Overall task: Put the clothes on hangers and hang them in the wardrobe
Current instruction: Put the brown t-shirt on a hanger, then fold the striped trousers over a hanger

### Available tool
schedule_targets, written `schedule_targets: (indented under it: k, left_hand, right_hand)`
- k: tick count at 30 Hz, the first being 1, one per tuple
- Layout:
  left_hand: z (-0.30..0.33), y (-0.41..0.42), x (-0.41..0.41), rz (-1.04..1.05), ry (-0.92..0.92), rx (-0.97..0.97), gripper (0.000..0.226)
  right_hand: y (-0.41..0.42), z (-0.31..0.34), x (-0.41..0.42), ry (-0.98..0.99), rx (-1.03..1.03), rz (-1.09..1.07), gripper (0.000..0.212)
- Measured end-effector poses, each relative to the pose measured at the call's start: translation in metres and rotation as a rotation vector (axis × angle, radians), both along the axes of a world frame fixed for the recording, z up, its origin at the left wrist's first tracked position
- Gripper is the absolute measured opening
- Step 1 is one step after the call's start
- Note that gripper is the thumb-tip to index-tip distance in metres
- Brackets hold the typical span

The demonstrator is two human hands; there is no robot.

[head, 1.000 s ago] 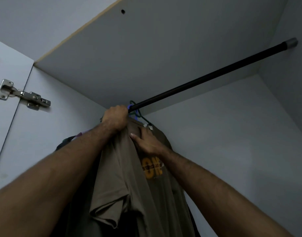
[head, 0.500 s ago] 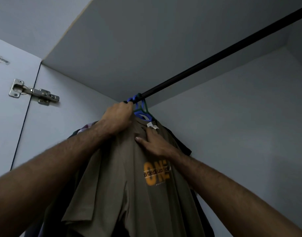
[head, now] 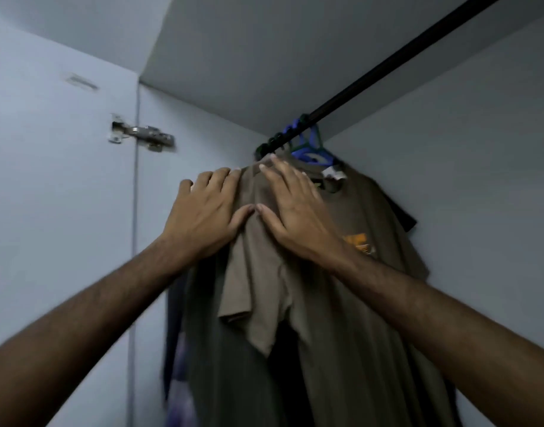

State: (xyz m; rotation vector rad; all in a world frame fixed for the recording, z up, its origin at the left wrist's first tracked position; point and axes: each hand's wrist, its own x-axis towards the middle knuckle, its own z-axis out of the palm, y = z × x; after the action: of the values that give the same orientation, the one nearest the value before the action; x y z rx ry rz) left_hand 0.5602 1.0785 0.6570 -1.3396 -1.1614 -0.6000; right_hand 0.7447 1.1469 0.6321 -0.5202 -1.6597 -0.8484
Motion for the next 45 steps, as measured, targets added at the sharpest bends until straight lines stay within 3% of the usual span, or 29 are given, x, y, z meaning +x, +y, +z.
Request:
schedule_targets:
  k: [5, 9, 14, 20, 32, 36, 45]
  left_hand:
    - [-0.075, -0.073, -0.098, 0.18, -0.004, -0.061, 0.071]
    - [-0.144, -0.162, -0.193, 0.39, -0.065, -0.162, 0.071]
    - [-0.225, -0.326, -0.309, 0.655, -0.234, -0.241, 0.076]
    - [-0.318, -0.548, -0.388, 0.982, -0.395, -0.257, 0.079]
    - [-0.468, -0.913, -0.439, 1.551, -0.826, -0.371, 0.073]
    - [-0.504, -1.01, -0.441, 1.699, -1.009, -0.411, 0.073]
    - [-0.555, -1.184, -0.443, 1.891, -1.207, -0.352, 0.071]
  right_hand:
    - [-0.05, -0.053, -0.113, -0.211, 0.137, 0.048, 0.07]
    - [-0.108, -0.111, -0.23, -0.336, 0.042, 0.241, 0.073]
    - [-0.223, -0.189, -0.376, -0.449, -0.115, 0.521, 0.079]
    - [-0.403, -0.282, -0.517, -0.621, -0.14, 0.804, 0.081]
    - [-0.752, -0.431, -0.699, -1.073, -0.158, 1.231, 0.087]
    - [-0.851, -0.471, -0.742, -1.223, -0.148, 1.336, 0.084]
    - [-1.048, -0.532, -0.811, -1.492, -0.043, 1.446, 0.083]
